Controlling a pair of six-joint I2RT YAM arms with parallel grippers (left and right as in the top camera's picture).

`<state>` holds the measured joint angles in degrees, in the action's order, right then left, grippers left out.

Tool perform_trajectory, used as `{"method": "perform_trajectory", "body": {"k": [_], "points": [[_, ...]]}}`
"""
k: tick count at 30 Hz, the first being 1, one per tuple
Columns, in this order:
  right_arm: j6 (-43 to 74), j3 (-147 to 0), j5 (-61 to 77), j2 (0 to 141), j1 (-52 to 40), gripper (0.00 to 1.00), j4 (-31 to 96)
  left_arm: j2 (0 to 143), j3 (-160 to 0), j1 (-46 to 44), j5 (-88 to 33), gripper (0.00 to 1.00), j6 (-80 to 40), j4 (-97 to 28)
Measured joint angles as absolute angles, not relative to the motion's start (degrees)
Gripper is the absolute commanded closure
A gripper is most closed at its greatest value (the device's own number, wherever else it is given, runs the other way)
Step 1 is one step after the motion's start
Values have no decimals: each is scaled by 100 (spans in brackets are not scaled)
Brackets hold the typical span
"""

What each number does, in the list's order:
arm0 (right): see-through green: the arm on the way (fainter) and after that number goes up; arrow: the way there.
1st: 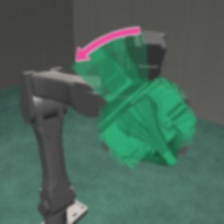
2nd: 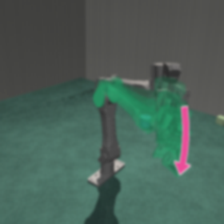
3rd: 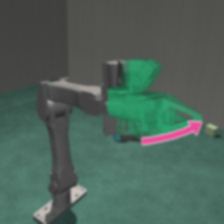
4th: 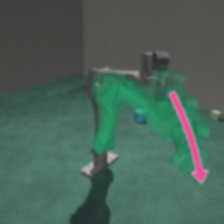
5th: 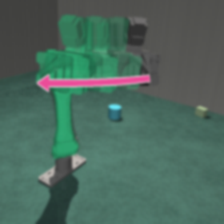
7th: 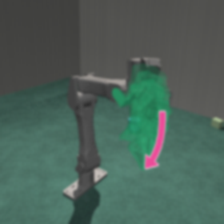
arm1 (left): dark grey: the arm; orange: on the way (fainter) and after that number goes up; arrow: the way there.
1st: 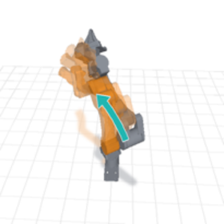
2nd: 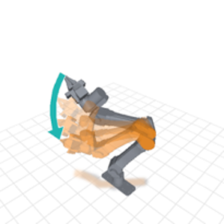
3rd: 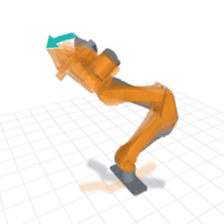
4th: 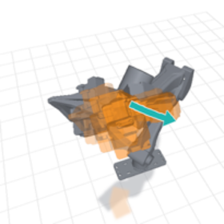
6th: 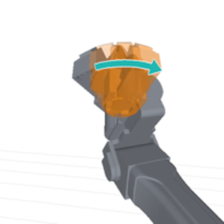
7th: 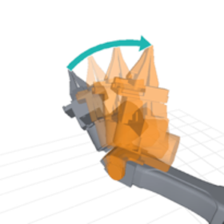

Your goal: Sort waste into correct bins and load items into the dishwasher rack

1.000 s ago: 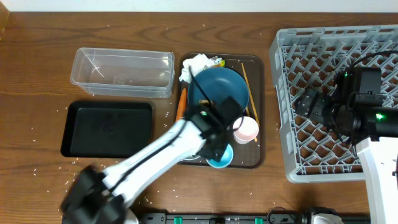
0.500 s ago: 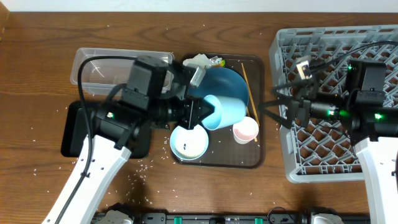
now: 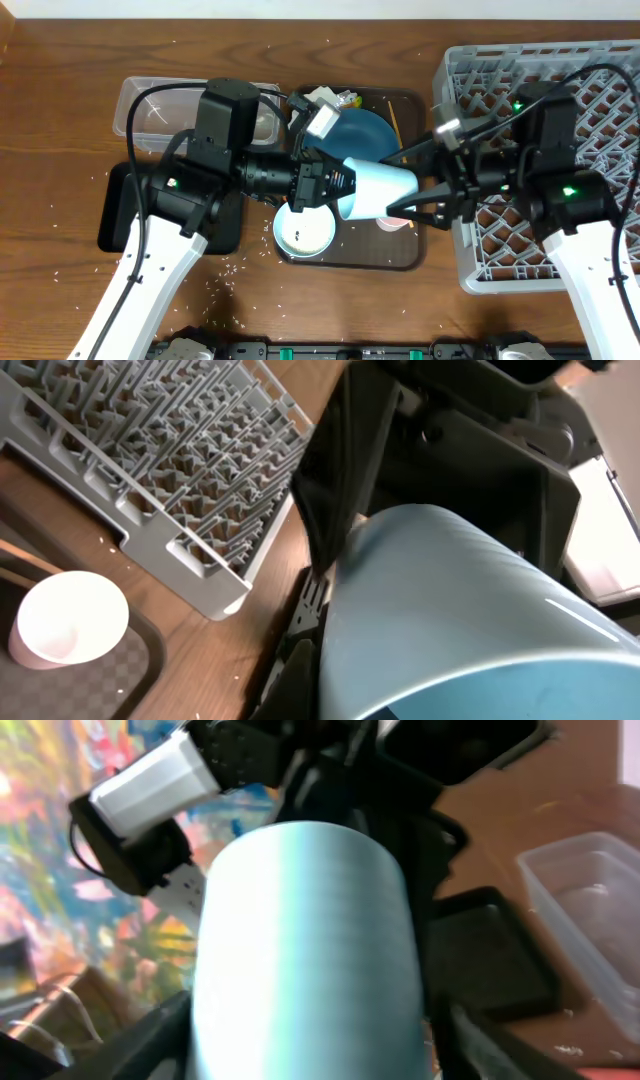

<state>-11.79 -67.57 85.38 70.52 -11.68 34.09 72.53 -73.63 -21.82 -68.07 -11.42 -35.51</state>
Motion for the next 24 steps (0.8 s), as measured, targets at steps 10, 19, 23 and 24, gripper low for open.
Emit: {"method": "perform_trajectory", "body": {"k": [10,19,23,24], "points": [[-585,-6772,7150,6818,-1354,55,3540,7271,-7365,-2123,-6193,31,-1170,-3446],[416,-6801,3487,5645,-174,56,5116,7275,-7365,-1942,-5408,2,-1194,-3448],[1046,-6801,1612,5616,725,54,5787,7275,-7365,-1887,-5360,2,-1197,-3448],[1245,-6801,1114,5640,1013,54,5894,7275,-7365,-1883,-5358,2,-1197,-3450]]}}
